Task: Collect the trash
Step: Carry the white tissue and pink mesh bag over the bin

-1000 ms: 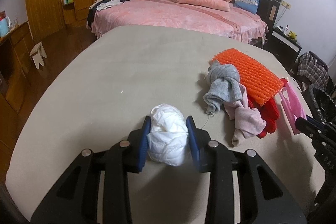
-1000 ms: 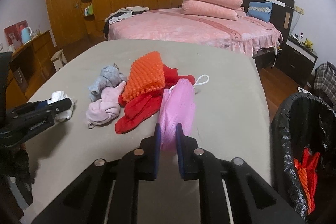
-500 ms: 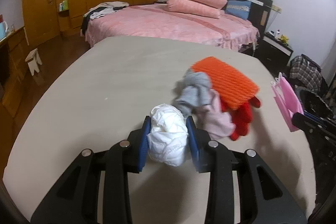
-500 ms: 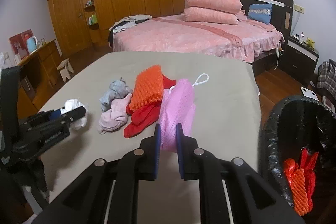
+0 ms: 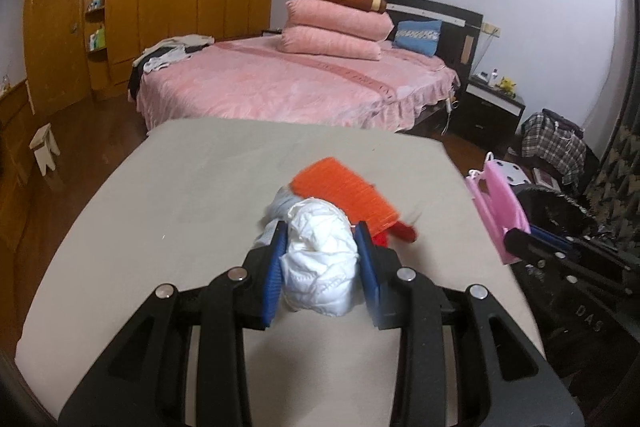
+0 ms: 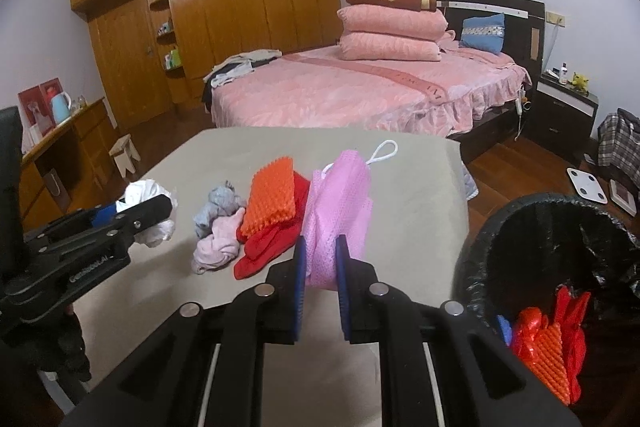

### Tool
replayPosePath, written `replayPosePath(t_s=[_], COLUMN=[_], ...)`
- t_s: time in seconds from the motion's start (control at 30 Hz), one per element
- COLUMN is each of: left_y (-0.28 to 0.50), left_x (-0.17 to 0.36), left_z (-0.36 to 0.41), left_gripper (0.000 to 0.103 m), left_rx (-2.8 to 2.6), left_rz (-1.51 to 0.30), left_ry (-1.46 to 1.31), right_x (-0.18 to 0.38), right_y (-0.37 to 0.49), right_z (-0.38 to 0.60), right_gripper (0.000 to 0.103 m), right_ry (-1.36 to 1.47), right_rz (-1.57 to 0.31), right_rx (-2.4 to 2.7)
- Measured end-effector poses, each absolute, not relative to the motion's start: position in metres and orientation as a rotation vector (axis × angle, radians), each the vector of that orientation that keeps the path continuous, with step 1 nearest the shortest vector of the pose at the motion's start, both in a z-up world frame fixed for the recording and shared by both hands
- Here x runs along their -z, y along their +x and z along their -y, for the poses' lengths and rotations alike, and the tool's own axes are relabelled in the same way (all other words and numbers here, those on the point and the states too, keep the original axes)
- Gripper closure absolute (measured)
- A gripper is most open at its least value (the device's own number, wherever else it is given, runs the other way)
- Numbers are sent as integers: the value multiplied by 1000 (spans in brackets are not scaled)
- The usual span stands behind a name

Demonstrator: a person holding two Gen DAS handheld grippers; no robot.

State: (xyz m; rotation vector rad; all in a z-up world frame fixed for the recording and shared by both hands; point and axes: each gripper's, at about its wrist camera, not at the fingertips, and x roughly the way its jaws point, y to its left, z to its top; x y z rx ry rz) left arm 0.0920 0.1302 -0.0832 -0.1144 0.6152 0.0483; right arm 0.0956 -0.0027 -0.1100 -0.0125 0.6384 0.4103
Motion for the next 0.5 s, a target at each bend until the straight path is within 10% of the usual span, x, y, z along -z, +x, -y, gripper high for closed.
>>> replayPosePath(t_s=[0.5], left_y=[82], left_x=[33], left_z=[-80], left_gripper=[70], left_rx=[28], left_rz=[-530], left_ry=[-73], right_x=[57], right_y=[79], right_z=[41], right_gripper=[89], right_ry=[13], right_rz=[-528], right_rx=[-376])
